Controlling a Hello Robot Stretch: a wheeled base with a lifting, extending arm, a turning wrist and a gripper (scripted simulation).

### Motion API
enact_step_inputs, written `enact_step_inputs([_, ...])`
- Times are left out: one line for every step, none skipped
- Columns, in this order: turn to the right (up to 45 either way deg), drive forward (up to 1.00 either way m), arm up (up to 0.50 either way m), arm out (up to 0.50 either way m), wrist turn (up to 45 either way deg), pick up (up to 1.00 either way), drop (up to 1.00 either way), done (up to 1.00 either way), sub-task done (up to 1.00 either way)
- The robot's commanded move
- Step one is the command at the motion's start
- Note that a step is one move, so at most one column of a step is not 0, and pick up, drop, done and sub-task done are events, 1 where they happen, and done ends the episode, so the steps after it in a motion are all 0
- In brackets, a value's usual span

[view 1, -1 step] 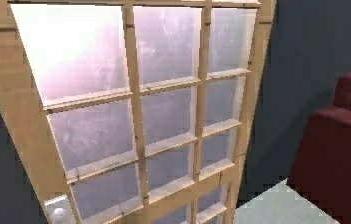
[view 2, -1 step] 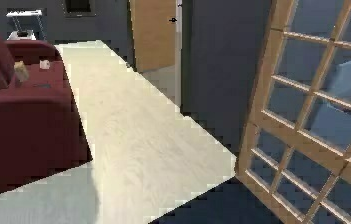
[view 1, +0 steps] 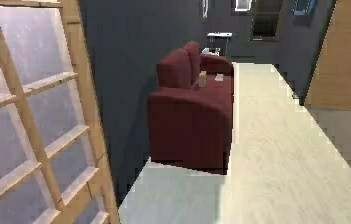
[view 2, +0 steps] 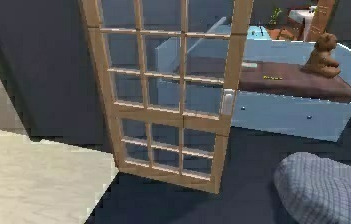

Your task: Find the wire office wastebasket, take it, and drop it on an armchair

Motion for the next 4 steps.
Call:
enact_step_inputs([36.0,0.00,0.00,0.00,0.0,0.00,0.00,0.00,0.00])
enact_step_inputs([0.0,1.00,0.00,0.00,0.0,0.00,0.00,0.00,0.00])
enact_step_inputs([0.0,0.60,0.00,0.00,0.0,0.00,0.00,0.00,0.00])
enact_step_inputs([0.0,0.75,0.00,0.00,0.0,0.00,0.00,0.00,0.00])
